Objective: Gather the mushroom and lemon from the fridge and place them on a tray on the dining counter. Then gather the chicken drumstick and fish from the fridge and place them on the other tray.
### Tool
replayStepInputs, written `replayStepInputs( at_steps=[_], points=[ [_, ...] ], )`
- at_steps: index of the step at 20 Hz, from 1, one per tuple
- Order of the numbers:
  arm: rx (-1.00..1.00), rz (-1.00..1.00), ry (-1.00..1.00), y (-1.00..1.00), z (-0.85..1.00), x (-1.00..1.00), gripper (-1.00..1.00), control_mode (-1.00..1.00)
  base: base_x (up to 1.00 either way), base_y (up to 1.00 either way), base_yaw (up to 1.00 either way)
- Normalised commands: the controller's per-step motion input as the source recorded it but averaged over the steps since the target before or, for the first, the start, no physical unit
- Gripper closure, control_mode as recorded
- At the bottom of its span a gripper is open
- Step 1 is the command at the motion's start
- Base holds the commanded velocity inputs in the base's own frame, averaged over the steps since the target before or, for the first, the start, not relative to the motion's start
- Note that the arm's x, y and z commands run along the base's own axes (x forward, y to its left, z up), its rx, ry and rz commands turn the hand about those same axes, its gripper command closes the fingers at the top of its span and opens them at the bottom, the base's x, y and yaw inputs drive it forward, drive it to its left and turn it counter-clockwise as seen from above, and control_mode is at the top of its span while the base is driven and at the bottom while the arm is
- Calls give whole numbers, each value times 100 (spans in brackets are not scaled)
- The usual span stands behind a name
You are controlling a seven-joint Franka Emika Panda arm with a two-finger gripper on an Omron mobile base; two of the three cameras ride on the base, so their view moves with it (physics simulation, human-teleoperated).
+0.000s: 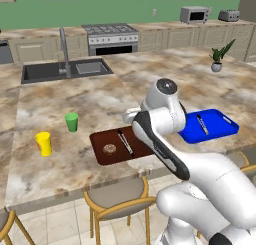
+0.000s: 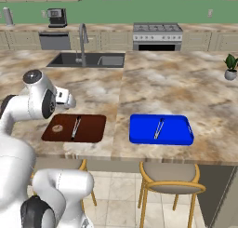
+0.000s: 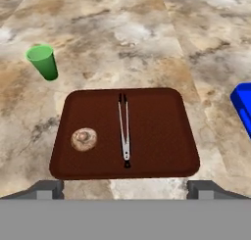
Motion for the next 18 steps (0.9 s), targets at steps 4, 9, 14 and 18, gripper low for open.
replayStepInputs(
  at_steps=[4,9,14,18],
  points=[
    [0,-6,0,-28,37,-100,-100,-100,0,0,0],
    [0,-8,-3,-20,8,-100,-100,-100,0,0,0],
    [0,-3,-3,-42,3,-100,-100,-100,0,0,0],
    [0,0,0,-43,-1,-96,-100,-100,0,0,0]
  ],
)
